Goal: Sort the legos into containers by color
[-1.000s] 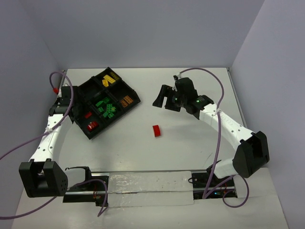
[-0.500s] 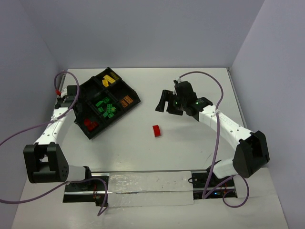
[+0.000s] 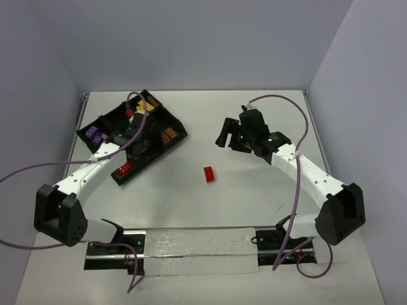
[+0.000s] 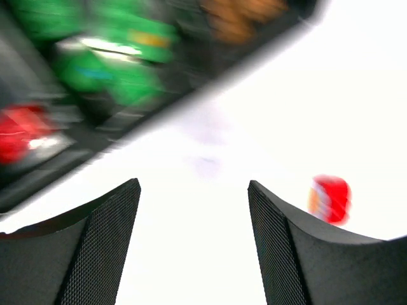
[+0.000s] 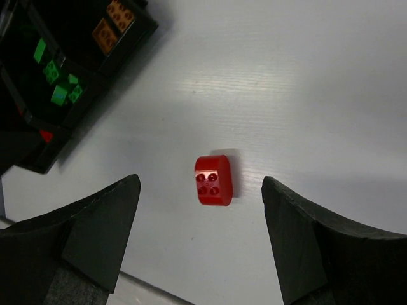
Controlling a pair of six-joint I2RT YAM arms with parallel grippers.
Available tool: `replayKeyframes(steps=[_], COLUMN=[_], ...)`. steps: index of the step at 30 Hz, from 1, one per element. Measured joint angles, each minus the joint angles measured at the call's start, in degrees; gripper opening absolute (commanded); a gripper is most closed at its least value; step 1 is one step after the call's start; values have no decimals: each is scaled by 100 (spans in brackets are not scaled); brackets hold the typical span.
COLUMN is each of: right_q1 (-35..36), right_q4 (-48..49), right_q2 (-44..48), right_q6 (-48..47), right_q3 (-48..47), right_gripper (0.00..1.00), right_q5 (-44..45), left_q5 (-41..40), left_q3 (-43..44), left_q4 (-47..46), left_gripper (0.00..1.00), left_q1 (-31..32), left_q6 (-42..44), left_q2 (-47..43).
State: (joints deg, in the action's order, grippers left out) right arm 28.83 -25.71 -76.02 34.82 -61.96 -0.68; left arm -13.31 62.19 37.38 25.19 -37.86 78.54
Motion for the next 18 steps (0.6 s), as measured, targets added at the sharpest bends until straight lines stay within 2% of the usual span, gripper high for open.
replayKeyframes(steps=[4, 6, 9, 13, 18], right_q1=[-409, -655, -967, -1254, -1451], right_q4=[-90, -131, -194, -228, -232], right_q2=[469, 744, 1163, 1665, 1838], right_q6=[48, 66, 76, 49, 4], right_q3=[292, 441, 594, 726, 825], right_gripper=[85, 85, 85, 85, 85], right_q5=[285, 419, 610, 732, 728], left_q5=[102, 98, 122, 292, 316], left_q3=[539, 840, 1149, 1266, 1845], left_q4=[14, 41, 50, 34, 178], left_gripper=[82, 87, 88, 89, 89], left_q1=[1023, 1441, 1937, 2356, 2579], left_q6=[-296, -492, -719, -879, -953], left_q2=[608, 1036, 1617, 2097, 2722])
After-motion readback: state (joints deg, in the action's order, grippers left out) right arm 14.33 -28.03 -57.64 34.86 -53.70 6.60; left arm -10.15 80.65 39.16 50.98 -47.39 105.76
